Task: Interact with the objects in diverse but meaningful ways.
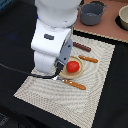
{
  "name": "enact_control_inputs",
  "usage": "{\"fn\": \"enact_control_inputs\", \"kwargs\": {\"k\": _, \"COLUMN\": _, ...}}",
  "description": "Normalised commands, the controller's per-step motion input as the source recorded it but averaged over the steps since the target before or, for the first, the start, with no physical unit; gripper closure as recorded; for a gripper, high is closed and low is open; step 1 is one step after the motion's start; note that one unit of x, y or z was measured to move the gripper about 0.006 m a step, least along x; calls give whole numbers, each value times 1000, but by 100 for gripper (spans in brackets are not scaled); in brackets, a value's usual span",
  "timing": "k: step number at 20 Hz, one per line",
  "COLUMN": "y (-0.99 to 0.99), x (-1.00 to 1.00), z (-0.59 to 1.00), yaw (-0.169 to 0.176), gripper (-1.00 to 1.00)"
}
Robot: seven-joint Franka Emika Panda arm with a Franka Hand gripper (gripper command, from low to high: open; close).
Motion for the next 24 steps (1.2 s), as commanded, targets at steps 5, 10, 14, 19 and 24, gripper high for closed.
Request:
{"fn": "enact_control_inputs", "kwargs": {"k": 5, "y": 0, "x": -634, "z": -265, "yaw": -56, "gripper": 100}}
{"fn": "enact_control_inputs", "kwargs": {"k": 10, "y": 151, "x": -725, "z": -246, "yaw": -28, "gripper": 100}}
{"fn": "enact_control_inputs", "kwargs": {"k": 14, "y": 434, "x": -757, "z": -29, "yaw": -17, "gripper": 100}}
{"fn": "enact_control_inputs", "kwargs": {"k": 19, "y": 497, "x": -673, "z": 0, "yaw": -19, "gripper": 100}}
{"fn": "enact_control_inputs", "kwargs": {"k": 24, "y": 757, "x": -707, "z": 0, "yaw": -12, "gripper": 100}}
